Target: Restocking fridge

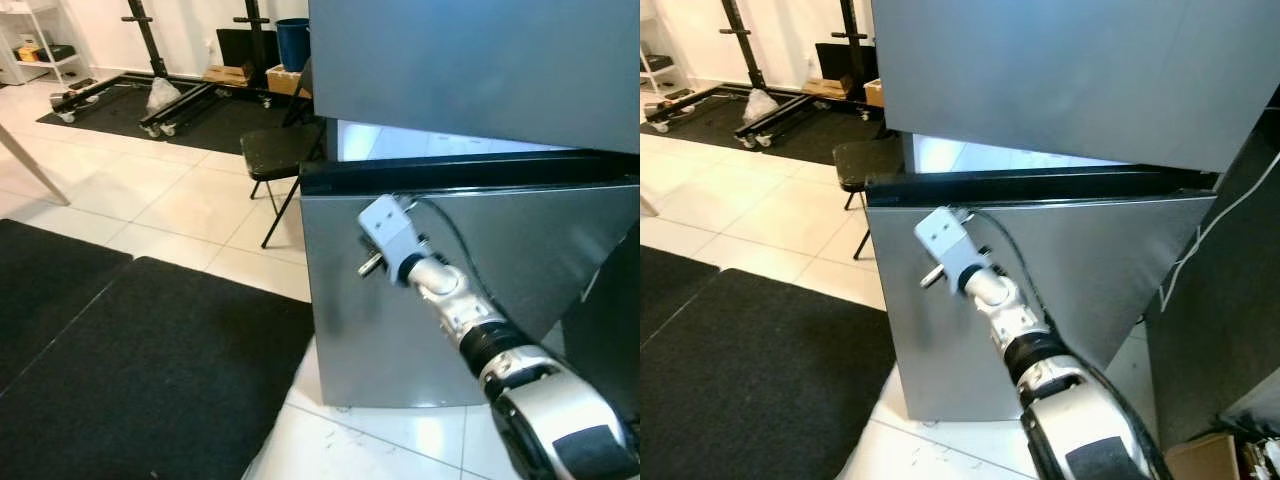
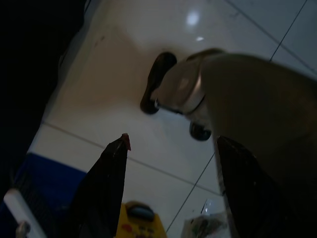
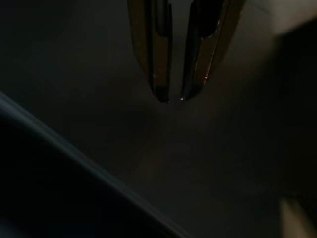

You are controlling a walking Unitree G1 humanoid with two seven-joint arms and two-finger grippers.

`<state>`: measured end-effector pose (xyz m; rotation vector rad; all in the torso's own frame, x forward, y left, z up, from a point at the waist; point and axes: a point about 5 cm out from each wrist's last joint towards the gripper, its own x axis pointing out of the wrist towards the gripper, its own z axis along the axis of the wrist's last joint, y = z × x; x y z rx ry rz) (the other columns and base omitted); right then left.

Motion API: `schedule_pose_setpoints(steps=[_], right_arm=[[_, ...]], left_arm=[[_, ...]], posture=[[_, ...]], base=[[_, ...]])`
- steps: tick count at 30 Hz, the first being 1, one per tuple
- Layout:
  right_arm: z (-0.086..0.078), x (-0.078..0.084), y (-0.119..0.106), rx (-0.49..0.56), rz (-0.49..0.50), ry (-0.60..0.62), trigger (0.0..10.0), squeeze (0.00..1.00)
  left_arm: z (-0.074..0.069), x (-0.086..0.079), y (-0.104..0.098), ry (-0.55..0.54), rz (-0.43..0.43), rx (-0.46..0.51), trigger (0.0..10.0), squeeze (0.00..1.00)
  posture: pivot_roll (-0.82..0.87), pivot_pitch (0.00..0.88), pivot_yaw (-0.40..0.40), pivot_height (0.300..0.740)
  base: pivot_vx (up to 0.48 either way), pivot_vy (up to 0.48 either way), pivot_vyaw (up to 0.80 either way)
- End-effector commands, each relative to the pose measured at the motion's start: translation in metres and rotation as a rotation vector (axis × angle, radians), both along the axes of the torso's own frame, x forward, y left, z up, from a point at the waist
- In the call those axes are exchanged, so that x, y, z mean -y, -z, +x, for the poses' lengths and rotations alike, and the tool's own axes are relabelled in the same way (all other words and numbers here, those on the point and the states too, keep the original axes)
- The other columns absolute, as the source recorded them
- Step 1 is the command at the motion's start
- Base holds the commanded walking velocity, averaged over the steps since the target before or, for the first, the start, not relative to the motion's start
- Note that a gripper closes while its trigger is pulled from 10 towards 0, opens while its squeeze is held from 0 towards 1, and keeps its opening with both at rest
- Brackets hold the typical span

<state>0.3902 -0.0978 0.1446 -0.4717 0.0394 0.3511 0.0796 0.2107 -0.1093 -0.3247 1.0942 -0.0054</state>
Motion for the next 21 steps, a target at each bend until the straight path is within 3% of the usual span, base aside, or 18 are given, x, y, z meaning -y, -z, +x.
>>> schedule_pose_setpoints(steps=[1, 2, 4, 6, 9, 10, 13, 14, 15, 17, 19, 20, 21], right_arm=[[0.003, 0.007, -0.001, 0.011, -0.014, 0.078, 10.0, 0.00], [0.003, 0.018, 0.001, 0.026, -0.010, 0.144, 10.0, 0.00], [-0.006, 0.024, 0.023, -0.042, -0.008, 0.133, 10.0, 0.00], [-0.006, 0.024, 0.023, -0.042, -0.008, 0.133, 10.0, 0.00], [-0.039, 0.039, 0.083, -0.253, -0.043, 0.096, 10.0, 0.00], [-0.039, 0.039, 0.083, -0.253, -0.043, 0.096, 10.0, 0.00], [-0.091, 0.065, 0.147, -0.505, -0.136, 0.112, 10.0, 0.00], [-0.091, 0.065, 0.147, -0.505, -0.136, 0.112, 10.0, 0.00], [-0.106, 0.072, 0.161, -0.571, -0.153, 0.125, 10.0, 0.00], [-0.106, 0.072, 0.161, -0.571, -0.153, 0.125, 10.0, 0.00], [-0.144, 0.092, 0.190, -0.719, -0.198, 0.176, 10.0, 0.00], [-0.144, 0.092, 0.190, -0.719, -0.198, 0.176, 10.0, 0.00], [-0.162, 0.102, 0.202, -0.787, -0.207, 0.211, 10.0, 0.00]], left_arm=[[-0.003, 0.002, 0.001, 0.003, -0.004, -0.009, 10.0, 0.00], [-0.004, 0.002, 0.001, -0.002, -0.002, -0.009, 10.0, 0.00], [-0.006, 0.003, 0.002, -0.006, -0.002, -0.011, 10.0, 0.00], [-0.006, 0.003, 0.002, -0.006, -0.002, -0.011, 10.0, 0.00], [-0.006, 0.003, 0.002, -0.004, 0.000, -0.012, 10.0, 0.00], [-0.006, 0.003, 0.002, -0.004, 0.000, -0.012, 10.0, 0.00], [-0.002, 0.002, 0.001, 0.001, 0.012, -0.007, 10.0, 0.00], [-0.002, 0.002, 0.001, 0.001, 0.012, -0.007, 10.0, 0.00], [-0.001, 0.001, 0.001, 0.003, 0.015, -0.006, 10.0, 0.00], [-0.001, 0.001, 0.001, 0.003, 0.015, -0.006, 10.0, 0.00], [0.001, 0.001, 0.000, 0.006, 0.018, -0.003, 10.0, 0.00], [0.001, 0.001, 0.000, 0.006, 0.018, -0.003, 10.0, 0.00], [0.002, 0.001, 0.000, 0.006, 0.018, -0.001, 10.0, 0.00]], posture=[[-0.03, 0.000, -0.040, 0.740], [-0.03, 0.000, -0.040, 0.740], [-0.04, 0.000, -0.040, 0.740], [-0.04, 0.000, -0.040, 0.740], [-0.04, 0.000, -0.038, 0.740], [-0.04, 0.000, -0.038, 0.740], [-0.06, 0.000, -0.035, 0.740], [-0.06, 0.000, -0.035, 0.740], [-0.06, 0.000, -0.035, 0.740], [-0.06, 0.000, -0.035, 0.740], [-0.06, 0.000, -0.037, 0.740], [-0.06, 0.000, -0.037, 0.740], [-0.06, 0.000, -0.038, 0.740]], base=[[0.000, 0.000, 0.00], [0.000, 0.000, 0.00], [0.000, 0.000, 0.00], [0.000, 0.000, 0.00], [0.000, 0.000, 0.00], [0.000, 0.000, 0.00], [0.000, 0.000, 0.00], [0.000, 0.000, 0.00], [0.000, 0.000, 0.00], [0.000, 0.000, 0.00], [0.000, 0.000, 0.00], [0.000, 0.000, 0.00], [0.000, 0.000, 0.00]])
